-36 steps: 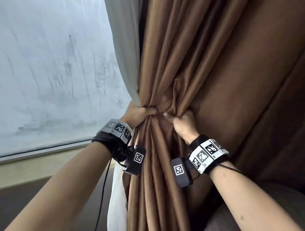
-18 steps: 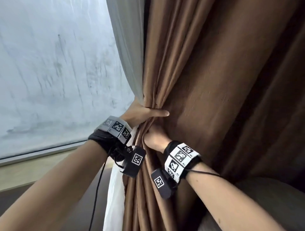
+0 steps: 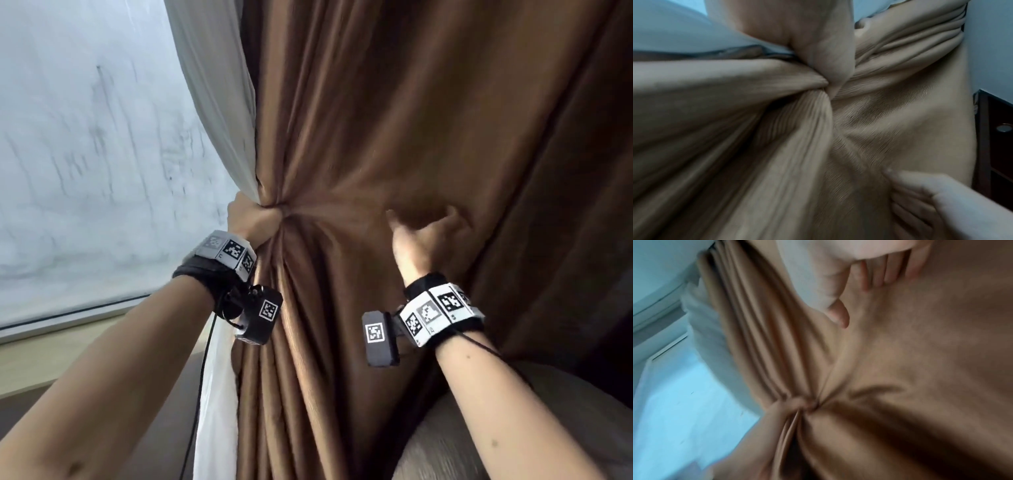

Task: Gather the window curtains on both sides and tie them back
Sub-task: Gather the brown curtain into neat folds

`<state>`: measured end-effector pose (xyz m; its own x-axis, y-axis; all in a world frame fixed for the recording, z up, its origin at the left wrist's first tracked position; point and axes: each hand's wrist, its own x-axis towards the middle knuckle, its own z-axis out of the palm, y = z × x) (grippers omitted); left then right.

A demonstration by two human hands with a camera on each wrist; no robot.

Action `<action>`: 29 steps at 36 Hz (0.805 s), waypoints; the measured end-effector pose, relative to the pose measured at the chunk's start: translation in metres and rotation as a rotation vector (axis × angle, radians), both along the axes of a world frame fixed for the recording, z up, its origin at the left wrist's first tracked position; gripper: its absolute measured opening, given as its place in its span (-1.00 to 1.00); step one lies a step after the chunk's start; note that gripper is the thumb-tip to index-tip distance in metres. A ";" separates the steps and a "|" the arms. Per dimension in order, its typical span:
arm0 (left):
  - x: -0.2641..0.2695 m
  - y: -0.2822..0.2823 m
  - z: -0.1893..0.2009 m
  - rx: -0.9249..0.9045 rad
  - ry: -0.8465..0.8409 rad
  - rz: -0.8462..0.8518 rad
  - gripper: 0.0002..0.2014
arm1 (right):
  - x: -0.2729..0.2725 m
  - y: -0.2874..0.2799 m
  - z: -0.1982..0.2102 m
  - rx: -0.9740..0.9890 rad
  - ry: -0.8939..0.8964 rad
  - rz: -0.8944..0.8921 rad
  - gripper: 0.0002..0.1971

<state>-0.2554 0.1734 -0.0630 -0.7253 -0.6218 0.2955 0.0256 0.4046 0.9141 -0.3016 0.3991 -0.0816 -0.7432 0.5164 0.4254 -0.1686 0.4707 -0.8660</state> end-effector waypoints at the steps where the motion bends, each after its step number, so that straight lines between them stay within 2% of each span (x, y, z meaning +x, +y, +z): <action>1: 0.000 -0.001 0.000 -0.005 0.002 -0.001 -0.40 | -0.004 0.007 -0.004 0.003 -0.042 -0.046 0.10; 5: 0.005 0.000 0.002 -0.014 0.007 -0.015 -0.36 | -0.013 0.028 -0.024 -0.048 -0.142 -0.089 0.46; 9: 0.007 0.003 0.003 -0.015 0.000 -0.016 -0.37 | -0.015 0.036 -0.031 -0.137 -0.212 -0.049 0.51; 14: 0.008 0.005 0.003 0.003 -0.001 -0.022 -0.37 | -0.022 0.037 -0.032 -0.308 -0.180 -0.001 0.28; 18: 0.008 0.005 0.003 0.031 0.001 -0.018 -0.38 | -0.017 0.032 -0.031 -0.231 -0.133 -0.001 -0.35; 20: 0.008 0.006 0.004 0.043 0.002 -0.022 -0.37 | -0.012 0.027 -0.032 -0.215 -0.074 0.011 -0.52; 24: 0.011 0.010 0.006 0.059 0.000 -0.046 -0.39 | -0.008 0.014 -0.040 -0.144 -0.003 0.038 -0.57; 26: 0.016 0.013 0.008 0.056 -0.012 -0.100 -0.33 | -0.011 0.008 -0.043 -0.083 0.009 0.099 -0.61; 29: 0.022 0.016 0.007 0.083 -0.010 -0.200 -0.25 | -0.014 0.002 -0.037 -0.089 -0.172 0.233 -0.64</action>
